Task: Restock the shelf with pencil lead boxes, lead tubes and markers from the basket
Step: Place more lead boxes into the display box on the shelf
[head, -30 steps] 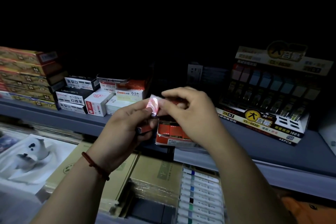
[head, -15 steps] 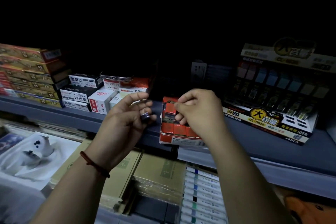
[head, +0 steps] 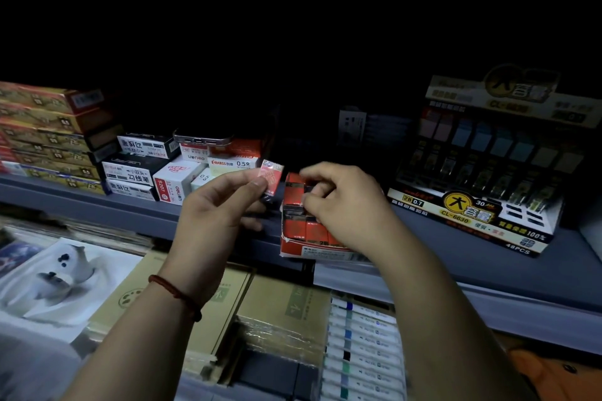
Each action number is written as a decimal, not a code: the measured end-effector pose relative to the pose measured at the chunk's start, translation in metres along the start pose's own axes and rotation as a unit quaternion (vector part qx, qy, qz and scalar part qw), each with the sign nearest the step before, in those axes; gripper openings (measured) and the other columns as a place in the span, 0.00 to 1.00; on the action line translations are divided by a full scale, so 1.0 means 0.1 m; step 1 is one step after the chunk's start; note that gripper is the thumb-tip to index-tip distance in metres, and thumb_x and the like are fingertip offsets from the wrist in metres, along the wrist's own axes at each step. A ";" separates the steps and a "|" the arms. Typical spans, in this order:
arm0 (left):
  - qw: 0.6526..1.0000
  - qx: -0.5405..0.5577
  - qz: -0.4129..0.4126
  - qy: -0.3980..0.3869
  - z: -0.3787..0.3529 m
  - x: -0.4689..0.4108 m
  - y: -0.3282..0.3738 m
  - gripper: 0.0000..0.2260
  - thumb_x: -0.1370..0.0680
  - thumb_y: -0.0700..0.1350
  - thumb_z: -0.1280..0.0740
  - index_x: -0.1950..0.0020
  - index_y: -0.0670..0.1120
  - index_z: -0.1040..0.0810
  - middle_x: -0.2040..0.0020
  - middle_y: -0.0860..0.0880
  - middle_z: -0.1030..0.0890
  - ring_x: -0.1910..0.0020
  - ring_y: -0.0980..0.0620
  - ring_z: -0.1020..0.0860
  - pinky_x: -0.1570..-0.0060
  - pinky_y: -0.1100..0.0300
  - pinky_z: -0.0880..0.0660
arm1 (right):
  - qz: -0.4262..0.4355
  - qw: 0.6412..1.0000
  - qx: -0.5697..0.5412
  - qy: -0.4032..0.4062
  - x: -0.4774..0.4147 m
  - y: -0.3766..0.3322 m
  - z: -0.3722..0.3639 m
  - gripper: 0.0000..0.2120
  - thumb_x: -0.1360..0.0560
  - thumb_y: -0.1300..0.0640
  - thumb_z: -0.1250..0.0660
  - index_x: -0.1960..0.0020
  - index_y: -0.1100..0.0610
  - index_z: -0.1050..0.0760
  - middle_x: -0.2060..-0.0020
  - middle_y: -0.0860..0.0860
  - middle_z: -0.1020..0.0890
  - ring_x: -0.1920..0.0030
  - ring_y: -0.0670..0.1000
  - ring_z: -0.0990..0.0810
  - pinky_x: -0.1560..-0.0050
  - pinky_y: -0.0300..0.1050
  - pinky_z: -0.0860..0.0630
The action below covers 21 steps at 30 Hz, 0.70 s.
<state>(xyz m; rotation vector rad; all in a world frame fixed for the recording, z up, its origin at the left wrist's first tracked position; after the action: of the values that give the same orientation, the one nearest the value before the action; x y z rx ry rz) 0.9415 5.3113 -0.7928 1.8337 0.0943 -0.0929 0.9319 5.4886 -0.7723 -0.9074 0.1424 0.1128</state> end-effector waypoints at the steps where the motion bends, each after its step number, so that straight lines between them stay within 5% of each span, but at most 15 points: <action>1: 1.000 -0.002 0.001 0.003 0.01 0.00 -0.01 0.09 0.23 0.41 0.30 0.44 0.41 0.18 0.61 0.49 0.18 0.64 0.55 0.23 0.65 0.65 0.23 | 0.002 1.000 0.013 -0.004 0.01 0.00 0.00 0.15 0.22 0.58 0.32 0.37 0.47 0.21 0.60 0.44 0.19 0.69 0.41 0.23 0.67 0.35 0.27; 4: 1.000 -0.001 0.010 0.001 0.02 -0.01 -0.04 0.09 0.24 0.41 0.29 0.45 0.41 0.18 0.60 0.47 0.19 0.64 0.53 0.24 0.61 0.62 0.24 | 0.001 1.000 0.023 0.004 0.01 0.00 0.01 0.13 0.22 0.58 0.32 0.39 0.50 0.19 0.61 0.44 0.20 0.73 0.39 0.26 0.70 0.30 0.31; 9: 1.000 -0.003 0.020 0.001 -0.01 0.00 -0.09 0.10 0.27 0.42 0.27 0.48 0.41 0.17 0.60 0.43 0.17 0.64 0.51 0.20 0.62 0.63 0.20 | 0.013 0.999 0.043 0.005 0.03 -0.06 0.01 0.10 0.21 0.57 0.32 0.41 0.49 0.17 0.56 0.43 0.18 0.64 0.38 0.23 0.71 0.25 0.33; 15: 0.998 -0.055 0.000 -0.005 -0.10 0.04 -0.08 0.13 0.31 0.48 0.26 0.49 0.43 0.15 0.64 0.47 0.16 0.68 0.55 0.23 0.68 0.65 0.25 | 0.028 0.990 -0.137 -0.009 0.07 -0.10 0.05 0.10 0.20 0.54 0.32 0.40 0.52 0.19 0.60 0.48 0.16 0.69 0.43 0.18 0.66 0.36 0.27; 21: 0.995 -0.097 -0.022 -0.018 -0.18 0.05 -0.07 0.09 0.30 0.48 0.25 0.52 0.46 0.14 0.60 0.42 0.15 0.65 0.51 0.19 0.65 0.58 0.22 | 0.001 0.988 -0.144 0.061 0.07 -0.03 0.20 0.05 0.22 0.59 0.29 0.46 0.55 0.22 0.63 0.52 0.15 0.71 0.42 0.20 0.65 0.42 0.26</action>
<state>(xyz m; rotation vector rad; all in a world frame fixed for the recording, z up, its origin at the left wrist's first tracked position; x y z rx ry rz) 0.9460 5.3306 -0.7956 1.6358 0.1139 -0.1434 0.9411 5.5023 -0.7592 -1.2043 0.2457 0.0816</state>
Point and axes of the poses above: each hand's wrist, its own x-axis away from the middle knuckle, its own z-axis out of the back of the hand, y = z × x, the point moved 5 cm from there along -x, towards the middle knuckle
